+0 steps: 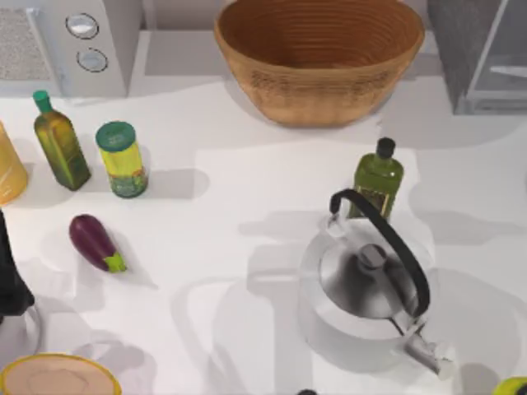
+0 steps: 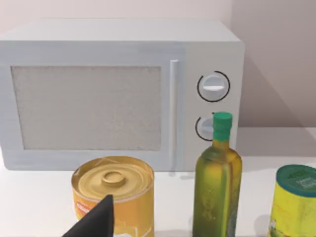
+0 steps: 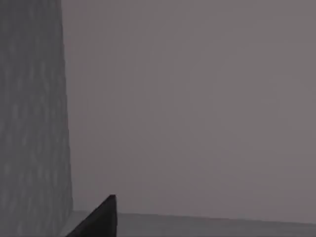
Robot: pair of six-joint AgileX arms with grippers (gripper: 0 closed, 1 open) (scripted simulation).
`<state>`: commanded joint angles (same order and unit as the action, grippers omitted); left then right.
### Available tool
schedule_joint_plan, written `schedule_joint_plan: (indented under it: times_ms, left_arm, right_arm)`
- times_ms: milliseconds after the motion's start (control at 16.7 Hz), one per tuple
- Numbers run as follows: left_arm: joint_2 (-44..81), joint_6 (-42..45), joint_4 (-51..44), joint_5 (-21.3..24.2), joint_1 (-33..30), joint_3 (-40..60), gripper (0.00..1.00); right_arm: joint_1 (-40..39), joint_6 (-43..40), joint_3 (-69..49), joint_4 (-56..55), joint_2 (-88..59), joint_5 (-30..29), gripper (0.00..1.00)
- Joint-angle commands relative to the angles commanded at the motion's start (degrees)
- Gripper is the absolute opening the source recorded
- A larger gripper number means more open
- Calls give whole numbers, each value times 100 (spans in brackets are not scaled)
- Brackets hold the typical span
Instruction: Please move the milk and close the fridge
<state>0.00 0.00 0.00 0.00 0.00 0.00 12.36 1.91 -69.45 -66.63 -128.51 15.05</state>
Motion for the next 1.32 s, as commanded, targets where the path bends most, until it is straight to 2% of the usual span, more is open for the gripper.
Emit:
schedule_joint_plan:
  times_ms: [360, 960, 1320]
  left_arm:
    - [0, 0, 0, 0, 0, 0, 100]
    - [0, 0, 0, 0, 0, 0, 100]
    - [0, 0, 0, 0, 0, 0, 100]
  right_arm:
    - [-402, -135, 1306, 1248, 2950, -198, 100]
    - [-1063, -266, 4934, 4700, 10305, -966, 100]
    - [-1221, -213, 6677, 6395, 12548, -1424, 100]
